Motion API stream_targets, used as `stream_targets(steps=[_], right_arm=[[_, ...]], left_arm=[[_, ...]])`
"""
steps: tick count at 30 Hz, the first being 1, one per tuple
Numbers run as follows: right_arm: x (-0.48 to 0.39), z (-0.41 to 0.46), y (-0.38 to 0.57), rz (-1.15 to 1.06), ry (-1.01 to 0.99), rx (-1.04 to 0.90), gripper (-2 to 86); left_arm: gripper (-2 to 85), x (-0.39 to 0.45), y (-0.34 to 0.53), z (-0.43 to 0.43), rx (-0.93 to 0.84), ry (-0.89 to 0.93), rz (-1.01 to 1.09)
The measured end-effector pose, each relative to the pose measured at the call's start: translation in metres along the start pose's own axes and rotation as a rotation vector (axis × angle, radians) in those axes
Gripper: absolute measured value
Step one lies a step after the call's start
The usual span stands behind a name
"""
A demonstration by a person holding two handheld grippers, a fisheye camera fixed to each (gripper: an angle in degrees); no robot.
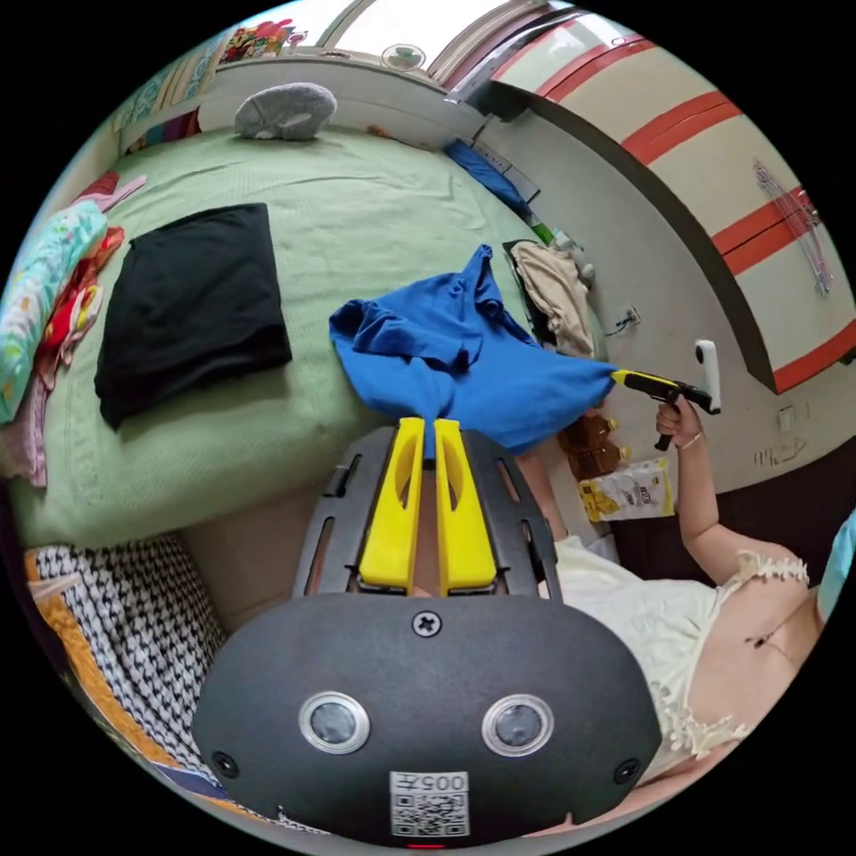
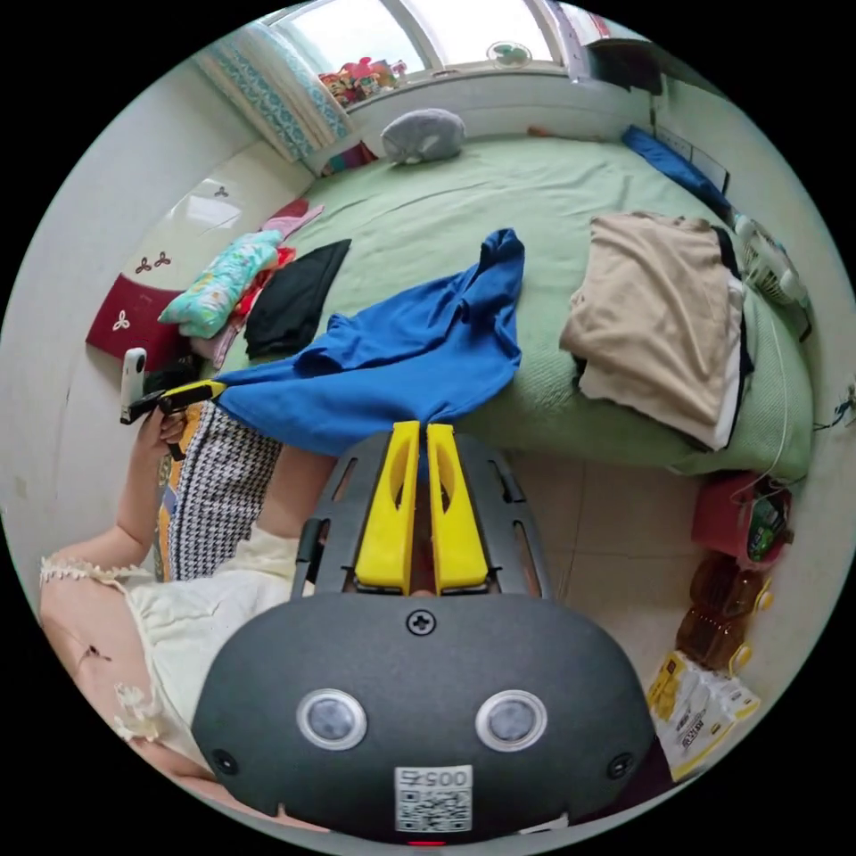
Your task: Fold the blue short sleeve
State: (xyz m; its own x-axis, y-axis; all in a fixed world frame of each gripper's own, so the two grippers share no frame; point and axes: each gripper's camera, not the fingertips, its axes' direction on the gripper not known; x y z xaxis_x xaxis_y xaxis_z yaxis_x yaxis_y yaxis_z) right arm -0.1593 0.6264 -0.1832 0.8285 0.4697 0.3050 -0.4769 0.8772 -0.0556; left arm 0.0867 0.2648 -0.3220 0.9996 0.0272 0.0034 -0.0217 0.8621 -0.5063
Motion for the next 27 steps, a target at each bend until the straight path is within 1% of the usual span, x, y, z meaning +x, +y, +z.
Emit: stream_targets(steps=[5, 8, 10, 13, 15, 18, 21, 22, 26, 27], right_arm=[[0.005, 0.053, 0.008, 0.021, -0.009, -0.172, -0.8], [-0.003, 0.06, 0.002, -0.03, 0.094, -0.22, 2.5], [-0.01, 0.052, -0.009, -0.069, 0.138, -0.199, 5.2], [-0.023, 0.035, -0.037, -0.11, 0.163, -0.098, 6.9], [-0.035, 0.033, -0.065, -0.134, 0.199, -0.035, 7.1], [-0.05, 0.047, -0.1, -0.146, 0.267, 0.009, 6.7], [-0.062, 0.069, -0.133, -0.144, 0.325, 0.062, 7.9], [-0.064, 0.075, -0.139, -0.139, 0.333, 0.068, 8.5], [-0.071, 0.117, -0.184, -0.079, 0.411, 0.048, 11.2], [-0.073, 0.129, -0.195, -0.067, 0.437, 0.034, 11.6]], left_arm=[[4.1, -0.002, 0.034, 0.044, -0.121, 0.042, -0.032], [4.6, 0.003, 0.026, 0.037, -0.13, -0.031, 0.027], [5.1, 0.014, 0.012, 0.026, -0.092, -0.087, 0.082], [6.8, 0.039, -0.021, 0.02, -0.041, -0.118, 0.188], [8.3, 0.066, -0.049, 0.021, 0.006, -0.098, 0.271], [9.0, 0.101, -0.077, 0.022, 0.08, -0.054, 0.37], [10.2, 0.131, -0.099, 0.047, 0.119, -0.084, 0.443], [10.5, 0.135, -0.103, 0.057, 0.112, -0.086, 0.452], [14.0, 0.145, -0.14, 0.152, -0.116, -0.063, 0.436], [14.3, 0.146, -0.147, 0.171, -0.121, -0.069, 0.423]])
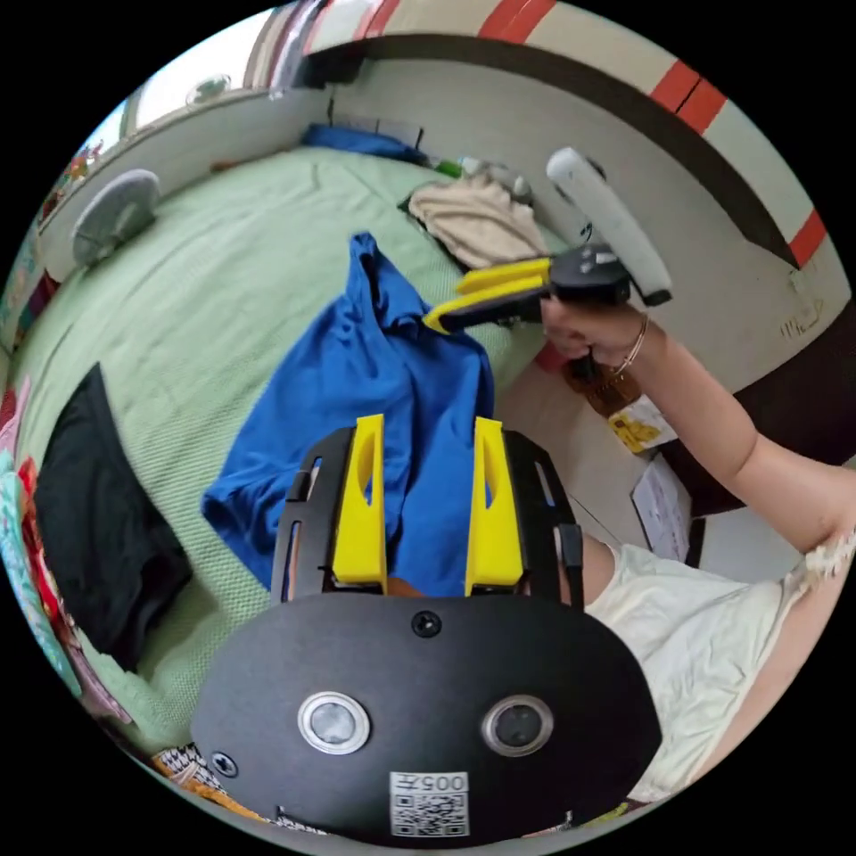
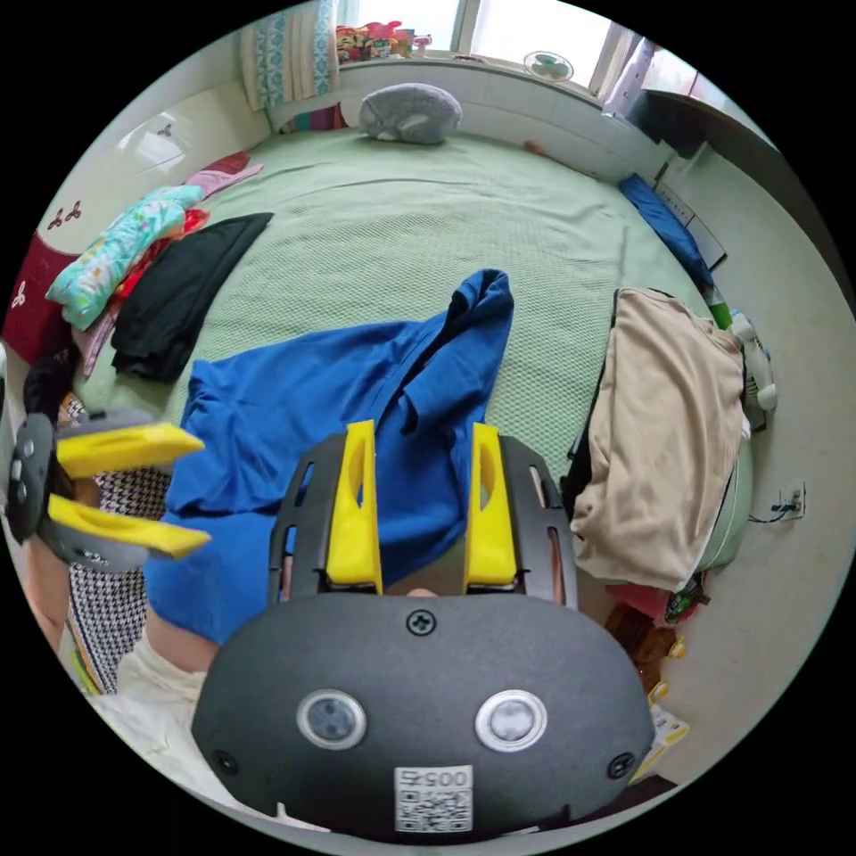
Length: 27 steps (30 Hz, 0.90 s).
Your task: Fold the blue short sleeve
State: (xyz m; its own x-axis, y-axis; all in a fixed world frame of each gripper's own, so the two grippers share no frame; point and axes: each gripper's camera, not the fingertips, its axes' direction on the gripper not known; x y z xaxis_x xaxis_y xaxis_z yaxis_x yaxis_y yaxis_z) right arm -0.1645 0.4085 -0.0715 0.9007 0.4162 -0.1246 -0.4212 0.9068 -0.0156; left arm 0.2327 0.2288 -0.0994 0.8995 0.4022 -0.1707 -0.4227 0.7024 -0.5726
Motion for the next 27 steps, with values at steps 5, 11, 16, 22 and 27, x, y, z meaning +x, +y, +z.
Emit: stream_targets(steps=[5, 11, 16, 22, 27], right_arm=[[-0.011, 0.026, -0.025, -0.001, 0.086, -0.022, 8.7], [0.03, 0.008, -0.04, 0.119, 0.163, 0.063, 2.3], [0.089, 0.02, -0.047, 0.324, 0.115, -0.021, 2.2], [0.092, 0.006, -0.04, 0.319, -0.013, 0.05, 5.1], [0.039, -0.003, -0.054, 0.066, -0.103, 0.107, 9.0]], left_arm=[[14.6, -0.005, -0.032, 0.047, -0.056, -0.099, -0.027], [11.4, -0.016, -0.046, 0.067, -0.091, -0.14, -0.067], [6.8, -0.03, -0.053, 0.06, -0.058, -0.157, -0.132], [0.6, -0.066, -0.069, 0.015, 0.019, -0.216, -0.193], [-0.1, -0.111, -0.092, -0.028, 0.051, -0.351, -0.25]])
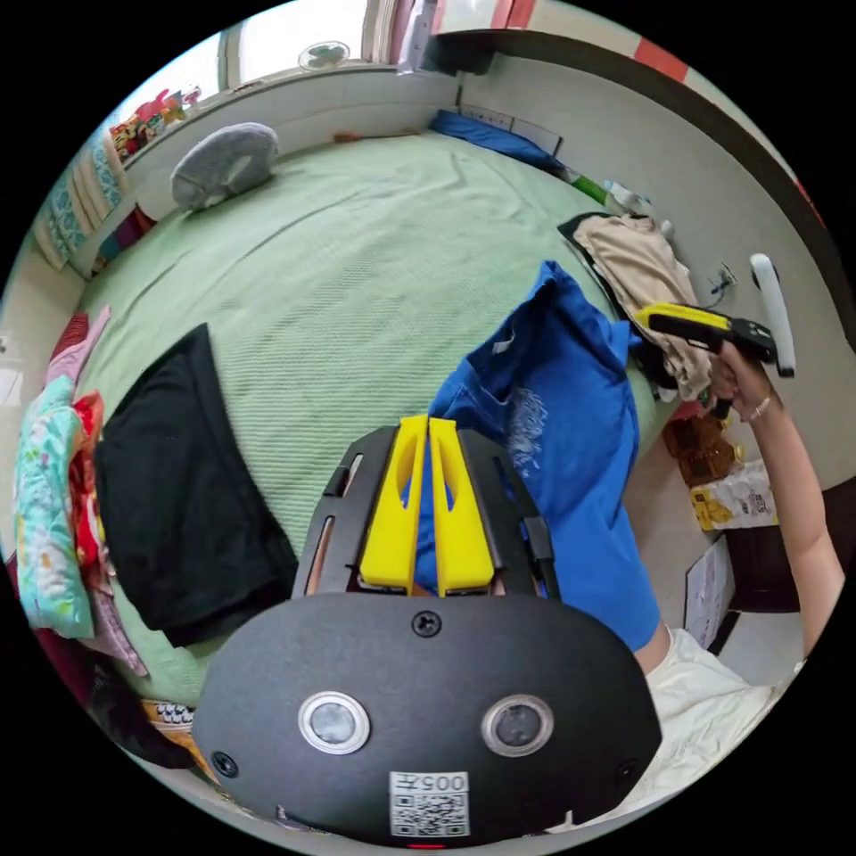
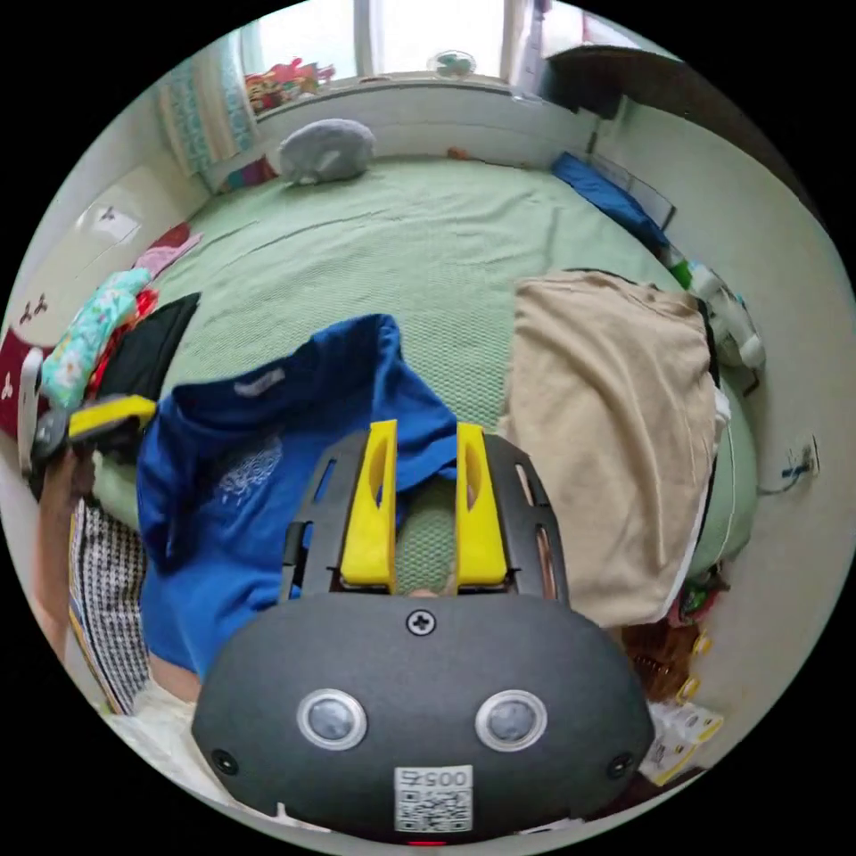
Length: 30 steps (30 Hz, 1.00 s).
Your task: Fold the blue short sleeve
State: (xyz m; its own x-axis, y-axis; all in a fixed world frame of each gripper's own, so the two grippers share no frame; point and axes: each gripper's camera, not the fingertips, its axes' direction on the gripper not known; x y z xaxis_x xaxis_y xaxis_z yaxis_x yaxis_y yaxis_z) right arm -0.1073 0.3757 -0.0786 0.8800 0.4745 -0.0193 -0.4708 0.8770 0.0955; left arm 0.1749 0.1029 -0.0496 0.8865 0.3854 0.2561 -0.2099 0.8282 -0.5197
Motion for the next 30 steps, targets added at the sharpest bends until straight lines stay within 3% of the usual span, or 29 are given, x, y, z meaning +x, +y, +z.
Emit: stream_targets(steps=[5, 8, 17, 20, 25, 30], right_arm=[[-0.038, 0.024, -0.032, -0.072, 0.017, -0.034, 9.7], [-0.054, 0.043, -0.054, -0.097, 0.092, -0.063, 9.8], [-0.074, 0.064, -0.103, -0.127, 0.101, -0.061, 12.0], [-0.08, 0.081, -0.114, -0.134, 0.128, -0.106, 11.6], [-0.091, 0.119, -0.107, -0.129, 0.335, -0.182, 7.5], [-0.096, 0.098, -0.105, -0.092, 0.411, -0.06, 0.1]], left_arm=[[0.2, -0.038, -0.04, -0.005, -0.005, -0.071, -0.036], [1.3, -0.049, -0.057, -0.007, 0.002, 0.033, -0.003], [16.6, -0.004, -0.036, 0.079, -0.219, 0.189, 0.156], [15.4, -0.011, -0.038, 0.1, -0.22, 0.269, 0.093], [5.6, -0.018, -0.042, 0.097, -0.174, 0.317, 0.077], [2.4, -0.032, -0.049, 0.078, -0.176, 0.178, 0.123]])
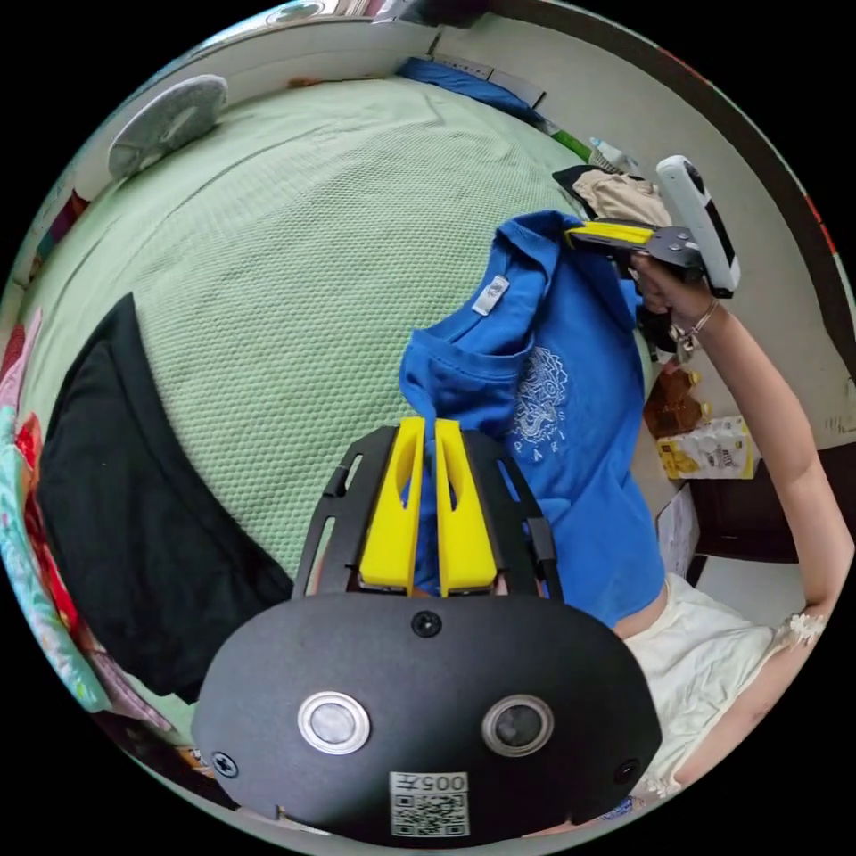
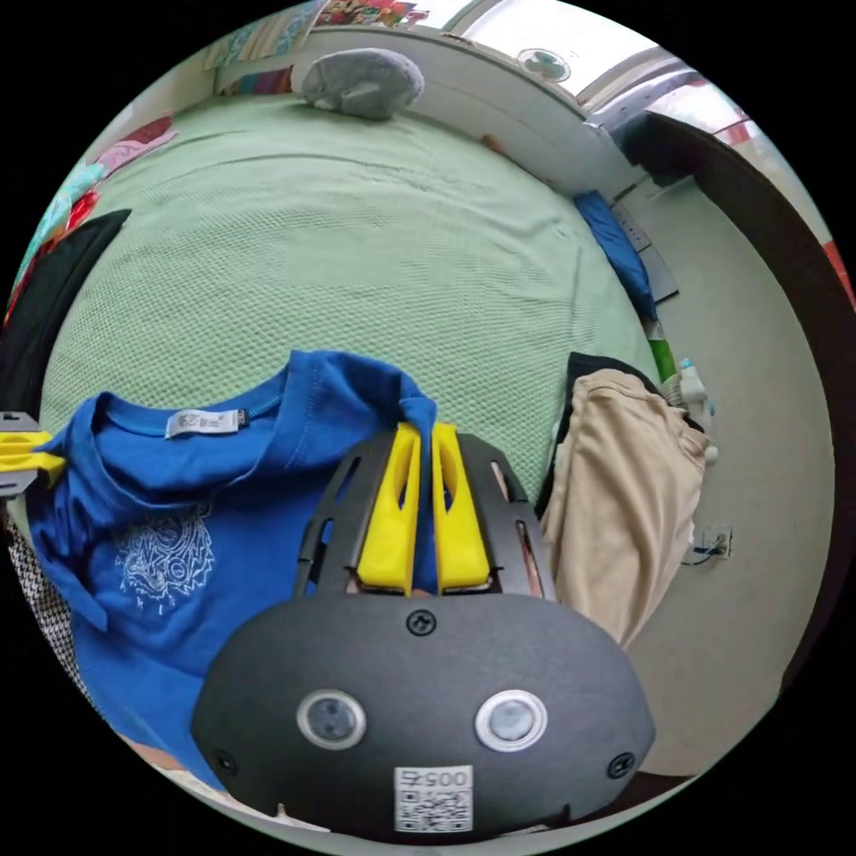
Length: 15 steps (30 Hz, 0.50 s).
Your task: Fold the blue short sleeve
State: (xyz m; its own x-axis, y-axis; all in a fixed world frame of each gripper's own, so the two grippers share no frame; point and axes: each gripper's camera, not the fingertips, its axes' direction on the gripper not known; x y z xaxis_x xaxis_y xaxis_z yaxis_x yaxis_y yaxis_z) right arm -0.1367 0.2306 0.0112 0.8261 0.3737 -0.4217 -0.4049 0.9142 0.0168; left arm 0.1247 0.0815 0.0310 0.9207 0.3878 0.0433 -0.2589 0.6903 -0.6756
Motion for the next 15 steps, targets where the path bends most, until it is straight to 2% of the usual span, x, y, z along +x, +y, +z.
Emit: stream_targets(steps=[5, 9, 15], right_arm=[[0.014, -0.032, -0.02, 0.047, -0.045, 0.101, -0.8], [0.007, -0.05, -0.063, 0.019, 0.032, 0.161, -0.6], [0.001, -0.033, -0.114, 0.16, -0.008, 0.061, 2.2]], left_arm=[[2.0, -0.024, -0.018, -0.049, 0.069, -0.216, -0.015], [2.6, -0.056, -0.048, -0.088, 0.12, -0.32, -0.095], [4.3, -0.113, -0.066, -0.087, 0.129, -0.322, -0.371]])
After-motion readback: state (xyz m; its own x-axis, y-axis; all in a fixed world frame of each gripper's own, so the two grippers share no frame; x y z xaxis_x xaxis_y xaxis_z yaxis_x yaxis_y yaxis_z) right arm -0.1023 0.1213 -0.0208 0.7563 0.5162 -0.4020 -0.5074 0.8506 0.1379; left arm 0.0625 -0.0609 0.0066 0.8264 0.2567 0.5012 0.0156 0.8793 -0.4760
